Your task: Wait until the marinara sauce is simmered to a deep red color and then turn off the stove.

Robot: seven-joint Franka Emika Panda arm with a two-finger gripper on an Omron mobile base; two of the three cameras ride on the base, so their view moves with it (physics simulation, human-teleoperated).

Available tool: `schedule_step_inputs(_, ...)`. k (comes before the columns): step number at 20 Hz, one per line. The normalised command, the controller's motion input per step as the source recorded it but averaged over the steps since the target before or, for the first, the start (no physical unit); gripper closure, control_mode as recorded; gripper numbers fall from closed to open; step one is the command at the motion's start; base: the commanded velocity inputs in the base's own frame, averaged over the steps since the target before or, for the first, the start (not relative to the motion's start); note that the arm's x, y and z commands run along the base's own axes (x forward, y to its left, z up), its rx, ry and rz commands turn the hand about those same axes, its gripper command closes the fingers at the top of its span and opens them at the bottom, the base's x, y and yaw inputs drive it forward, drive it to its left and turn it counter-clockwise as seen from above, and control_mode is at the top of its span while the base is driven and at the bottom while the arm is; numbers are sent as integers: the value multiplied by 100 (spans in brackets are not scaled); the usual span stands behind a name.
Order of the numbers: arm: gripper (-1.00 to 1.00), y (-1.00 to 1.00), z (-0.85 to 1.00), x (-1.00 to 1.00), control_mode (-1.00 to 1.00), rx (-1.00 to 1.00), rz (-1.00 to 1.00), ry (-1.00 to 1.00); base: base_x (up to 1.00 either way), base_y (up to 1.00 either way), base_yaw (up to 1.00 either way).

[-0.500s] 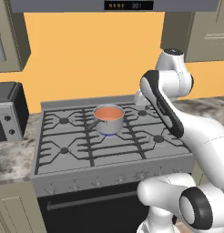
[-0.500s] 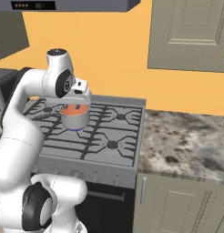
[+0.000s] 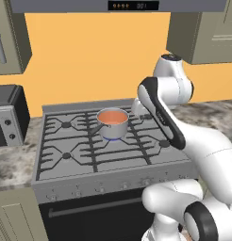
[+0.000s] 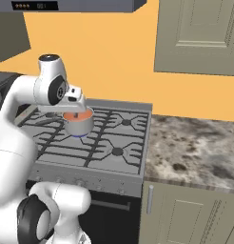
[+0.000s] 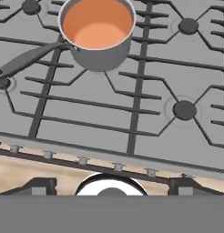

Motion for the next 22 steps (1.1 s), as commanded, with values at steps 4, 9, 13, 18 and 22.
schedule_step_inputs(4, -100, 97, -29, -44, -100, -16, 22, 0, 0, 0, 0)
schedule_step_inputs(9, -100, 95, -35, -44, -100, -24, 34, -3, 0, 0, 0)
schedule_step_inputs(13, -100, 77, -42, -30, -100, -28, 42, -6, 0, 0, 0)
schedule_step_inputs(18, -100, 64, -47, -25, -100, -31, 44, -8, 0, 0, 0)
schedule_step_inputs(22, -100, 38, -57, -23, -100, -30, 46, -10, 0, 0, 0)
